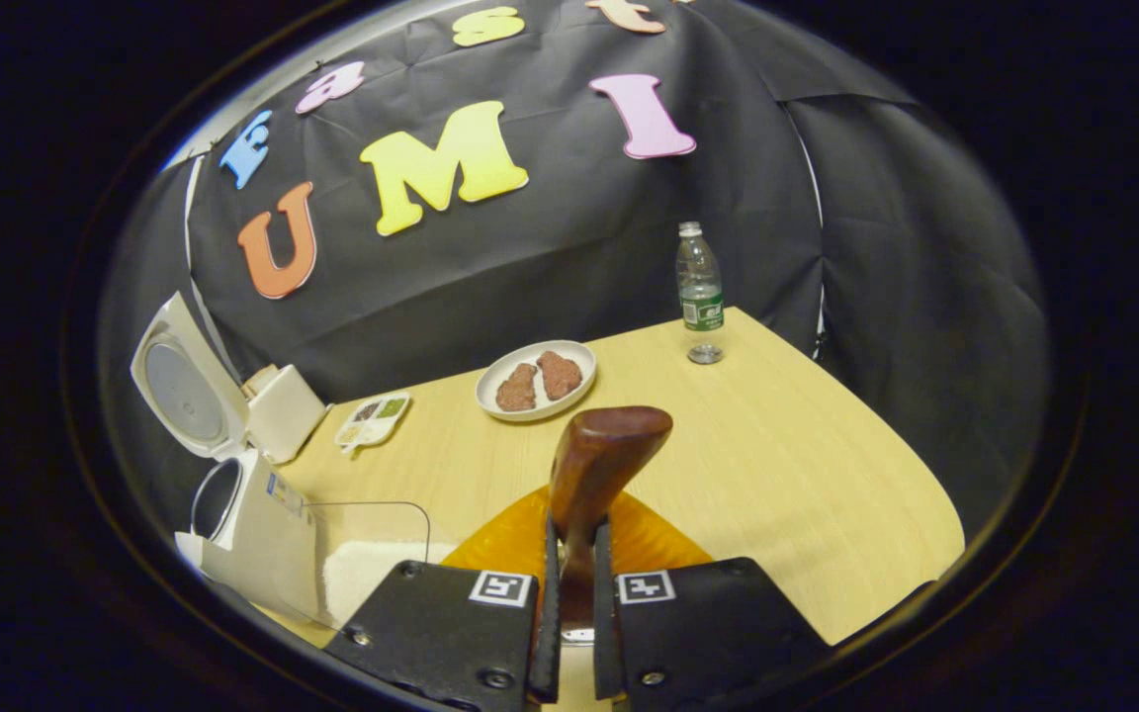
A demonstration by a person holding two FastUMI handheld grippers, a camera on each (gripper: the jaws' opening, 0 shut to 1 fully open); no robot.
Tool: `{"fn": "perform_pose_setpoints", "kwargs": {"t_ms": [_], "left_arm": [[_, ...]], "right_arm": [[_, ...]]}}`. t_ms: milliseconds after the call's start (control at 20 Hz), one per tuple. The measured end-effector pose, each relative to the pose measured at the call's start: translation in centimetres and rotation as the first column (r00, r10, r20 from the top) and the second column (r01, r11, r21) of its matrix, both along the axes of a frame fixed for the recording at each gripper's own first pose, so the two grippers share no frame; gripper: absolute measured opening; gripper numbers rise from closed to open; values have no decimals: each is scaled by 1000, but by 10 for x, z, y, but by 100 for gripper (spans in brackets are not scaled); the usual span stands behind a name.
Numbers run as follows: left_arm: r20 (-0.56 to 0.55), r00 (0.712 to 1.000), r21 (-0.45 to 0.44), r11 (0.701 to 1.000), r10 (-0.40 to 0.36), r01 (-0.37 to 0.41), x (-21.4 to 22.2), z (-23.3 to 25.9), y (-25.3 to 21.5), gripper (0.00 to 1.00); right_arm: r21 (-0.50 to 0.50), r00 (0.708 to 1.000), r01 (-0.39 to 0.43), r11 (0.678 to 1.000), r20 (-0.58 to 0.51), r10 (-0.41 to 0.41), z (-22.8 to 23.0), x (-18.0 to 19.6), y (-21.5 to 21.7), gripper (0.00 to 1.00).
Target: Close the left gripper, press the button to open the rice cooker; take a wooden spoon from the chopstick holder with the right hand, scoop a spoonful of rice and pour it into the rice cooker, then put the wooden spoon back into the chopstick holder.
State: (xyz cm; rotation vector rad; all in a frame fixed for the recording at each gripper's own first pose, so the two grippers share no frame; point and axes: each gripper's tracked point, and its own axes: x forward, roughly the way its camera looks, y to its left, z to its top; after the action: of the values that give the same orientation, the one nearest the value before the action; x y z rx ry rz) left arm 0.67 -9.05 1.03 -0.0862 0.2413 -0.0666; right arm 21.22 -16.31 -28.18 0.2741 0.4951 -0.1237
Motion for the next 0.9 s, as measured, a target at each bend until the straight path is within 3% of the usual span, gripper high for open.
{"fn": "perform_pose_setpoints", "kwargs": {"t_ms": [300, 400, 450, 550, 750, 850, 900], "left_arm": [[25, 999, 6, 1000, 27, -27, 4, 10, 12, 94], [38, 999, 0, 999, 33, -33, 6, 15, 15, 94], [47, 998, 0, 999, 36, -36, 7, 18, 17, 94], [62, 997, -2, 999, 40, -40, 11, 22, 20, 94], [95, 994, -20, 998, 55, -53, 23, 36, 27, 94], [112, 992, -27, 998, 60, -57, 31, 43, 29, 94], [121, 991, -30, 998, 60, -57, 35, 47, 31, 94]], "right_arm": [[-20, 999, -9, 1000, 47, 10, 11, -2, -1, 29], [-45, 998, -8, 999, 62, 11, 21, -2, -6, 47], [-59, 998, -2, 998, 70, 6, 27, -4, -11, 61], [-74, 997, 12, 997, 82, -6, 40, -10, -19, 76], [-97, 989, 59, 994, 139, -45, 78, -24, -37, 81], [-106, 984, 77, 991, 167, -58, 97, -31, -42, 94], [-116, 982, 85, 990, 178, -64, 105, -35, -45, 96]]}}
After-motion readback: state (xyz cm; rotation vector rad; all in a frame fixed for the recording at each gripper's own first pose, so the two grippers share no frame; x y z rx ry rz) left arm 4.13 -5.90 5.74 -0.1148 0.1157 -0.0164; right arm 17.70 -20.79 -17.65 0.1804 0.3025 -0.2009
